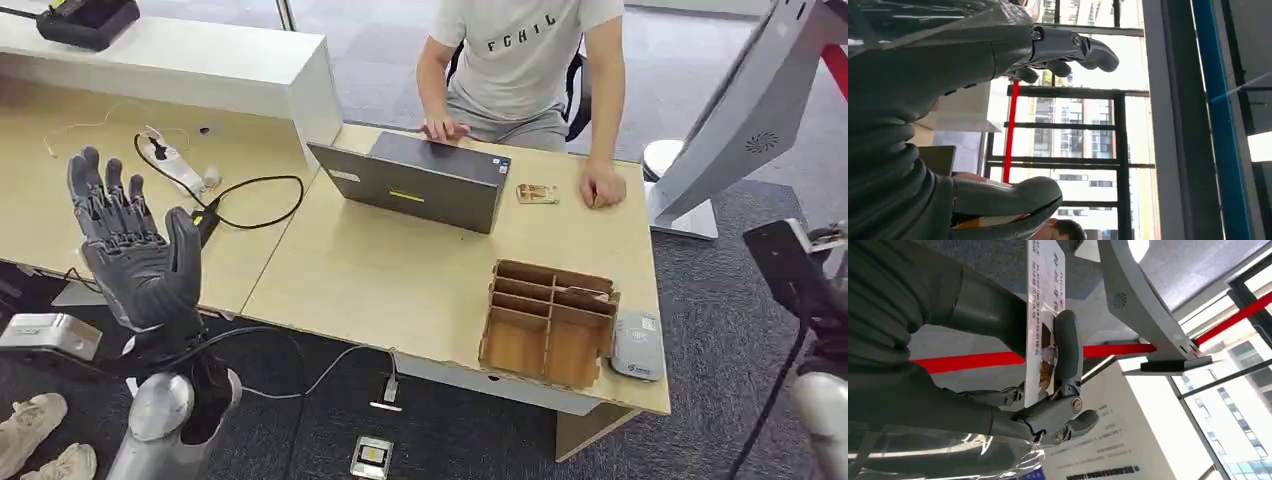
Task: Pass the card to the sensor for recognition and then transmit it.
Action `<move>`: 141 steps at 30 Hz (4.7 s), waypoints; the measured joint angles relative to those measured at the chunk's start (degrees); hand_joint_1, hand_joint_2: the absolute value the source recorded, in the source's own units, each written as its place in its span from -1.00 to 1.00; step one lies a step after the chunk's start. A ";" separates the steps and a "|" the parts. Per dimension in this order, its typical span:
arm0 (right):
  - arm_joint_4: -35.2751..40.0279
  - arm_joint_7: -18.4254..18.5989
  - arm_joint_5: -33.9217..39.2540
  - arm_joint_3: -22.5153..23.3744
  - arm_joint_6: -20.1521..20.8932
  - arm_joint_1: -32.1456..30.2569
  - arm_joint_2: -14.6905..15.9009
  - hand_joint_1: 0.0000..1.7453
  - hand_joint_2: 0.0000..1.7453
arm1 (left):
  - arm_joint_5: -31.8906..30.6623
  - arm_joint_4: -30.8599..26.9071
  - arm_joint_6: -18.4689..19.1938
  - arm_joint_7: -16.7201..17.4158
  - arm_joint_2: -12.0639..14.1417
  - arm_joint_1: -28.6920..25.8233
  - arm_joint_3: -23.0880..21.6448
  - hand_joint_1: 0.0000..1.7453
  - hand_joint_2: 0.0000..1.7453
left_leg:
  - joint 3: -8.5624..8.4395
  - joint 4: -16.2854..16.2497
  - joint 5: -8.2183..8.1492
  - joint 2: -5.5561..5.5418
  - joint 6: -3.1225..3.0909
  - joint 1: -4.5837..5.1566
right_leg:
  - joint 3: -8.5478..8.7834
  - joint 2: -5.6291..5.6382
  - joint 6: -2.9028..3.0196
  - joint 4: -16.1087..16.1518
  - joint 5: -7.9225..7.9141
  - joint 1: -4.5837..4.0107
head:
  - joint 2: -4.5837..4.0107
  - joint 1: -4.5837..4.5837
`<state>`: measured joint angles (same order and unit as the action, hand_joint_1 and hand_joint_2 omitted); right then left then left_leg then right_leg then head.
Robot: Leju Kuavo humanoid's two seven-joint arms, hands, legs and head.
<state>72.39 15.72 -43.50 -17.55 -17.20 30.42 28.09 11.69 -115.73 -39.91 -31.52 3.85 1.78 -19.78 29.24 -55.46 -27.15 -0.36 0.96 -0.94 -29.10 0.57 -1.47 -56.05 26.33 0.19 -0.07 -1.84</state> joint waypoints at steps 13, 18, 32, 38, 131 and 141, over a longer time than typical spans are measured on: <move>2.84 -2.10 2.62 0.50 -1.14 -8.95 -1.20 1.00 1.00 | -14.42 -4.11 -0.02 6.82 -0.66 -2.70 4.92 -1.00 1.00 | 0.02 0.02 0.00 -0.02 0.00 0.00 | 0.00 0.00 0.00 -0.03 0.00 0.00 | 0.00 0.00; 2.09 -3.26 3.48 0.09 -1.14 -9.85 -2.41 1.00 1.00 | -19.33 -4.48 -0.02 11.95 -0.66 -3.09 7.58 -1.00 1.00 | 0.02 0.02 0.00 -0.02 0.00 0.00 | 0.00 0.00 0.00 -0.05 0.00 -0.01 | 0.00 0.00; -6.89 -7.28 6.01 -3.11 -3.34 -9.81 -8.22 1.00 1.00 | -29.35 -11.13 -0.02 15.69 1.40 -0.49 9.55 -1.00 1.00 | 0.01 0.03 0.01 -0.02 0.00 -0.01 | 0.01 0.00 0.01 -0.07 0.00 -0.02 | 0.00 -0.02; -16.10 -8.11 6.01 -4.94 -5.53 -7.23 -11.94 1.00 1.00 | -31.38 -12.68 0.00 16.31 2.01 0.95 9.18 -1.00 1.00 | 0.00 0.02 0.02 0.00 0.02 -0.01 | -0.01 -0.01 0.01 -0.08 0.00 -0.02 | 0.00 -0.02; -23.02 5.27 -21.03 -13.73 4.02 25.28 -7.19 1.00 1.00 | -18.60 -12.31 0.00 7.34 -0.11 0.66 4.22 -1.00 1.00 | -0.01 -0.12 0.02 0.02 0.02 0.00 | -0.01 0.04 0.01 -0.11 -0.01 0.00 | 0.00 -0.02; -23.02 5.64 -21.29 -13.77 4.07 25.27 -5.86 1.00 1.00 | -18.86 -12.31 0.00 7.93 0.11 -0.38 4.22 -1.00 1.00 | 0.01 -0.12 0.02 0.02 0.02 0.00 | -0.01 0.03 0.00 -0.11 -0.01 0.00 | 0.00 0.00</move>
<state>49.37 21.35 -64.78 -31.32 -13.14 55.69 22.23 -7.17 -128.04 -39.91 -23.58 3.96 1.40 -15.56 29.24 -55.57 -27.13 -0.34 0.98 -0.94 -29.10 0.60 -1.46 -56.16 26.32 0.19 -0.07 -1.84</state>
